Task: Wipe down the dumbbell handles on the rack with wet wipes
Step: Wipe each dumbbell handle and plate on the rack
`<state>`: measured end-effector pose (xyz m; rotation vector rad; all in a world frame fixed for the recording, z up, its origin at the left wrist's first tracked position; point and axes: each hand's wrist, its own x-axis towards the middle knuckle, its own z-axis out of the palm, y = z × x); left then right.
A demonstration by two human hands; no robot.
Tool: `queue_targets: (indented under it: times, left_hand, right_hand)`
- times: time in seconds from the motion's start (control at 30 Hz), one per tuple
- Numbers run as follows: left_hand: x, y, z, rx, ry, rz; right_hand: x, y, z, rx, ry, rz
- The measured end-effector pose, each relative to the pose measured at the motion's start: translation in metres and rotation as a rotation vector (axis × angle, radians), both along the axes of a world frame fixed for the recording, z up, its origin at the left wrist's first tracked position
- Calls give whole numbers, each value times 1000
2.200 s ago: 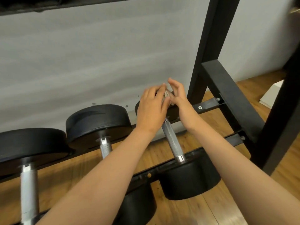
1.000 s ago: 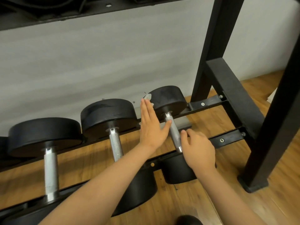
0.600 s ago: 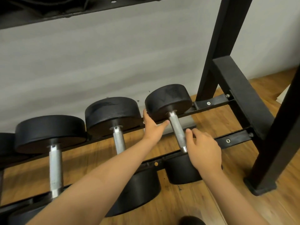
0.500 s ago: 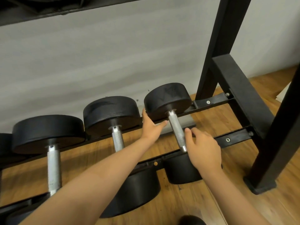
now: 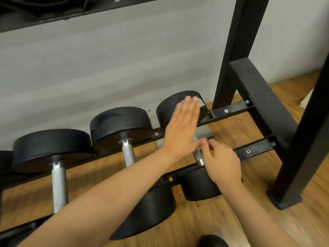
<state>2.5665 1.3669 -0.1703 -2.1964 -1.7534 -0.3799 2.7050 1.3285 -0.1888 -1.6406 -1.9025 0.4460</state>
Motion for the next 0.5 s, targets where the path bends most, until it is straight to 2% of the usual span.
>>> queue_targets:
  times: [0.03, 0.1, 0.17, 0.23, 0.3, 0.37, 0.5]
  left_hand:
    - [8, 7, 4, -24, 144, 3]
    - [20, 20, 8, -66, 316, 28]
    - [24, 30, 14, -104, 412, -1]
    - [17, 31, 20, -88, 409, -56]
    - [1, 22, 19, -14, 244, -70]
    - [-15, 6, 9, 34, -51, 2]
    - [-28, -13, -12, -85, -609, 262]
  right_hand:
    - [0, 0, 0, -1, 7, -3]
    - [0, 0, -1, -9, 4, -3]
    - [0, 0, 0, -13, -1, -7]
    - [0, 0, 0, -13, -5, -3]
    - [0, 1, 0, -19, 0, 10]
    - [1, 1, 0, -26, -5, 14]
    - [1, 0, -1, -16, -1, 18]
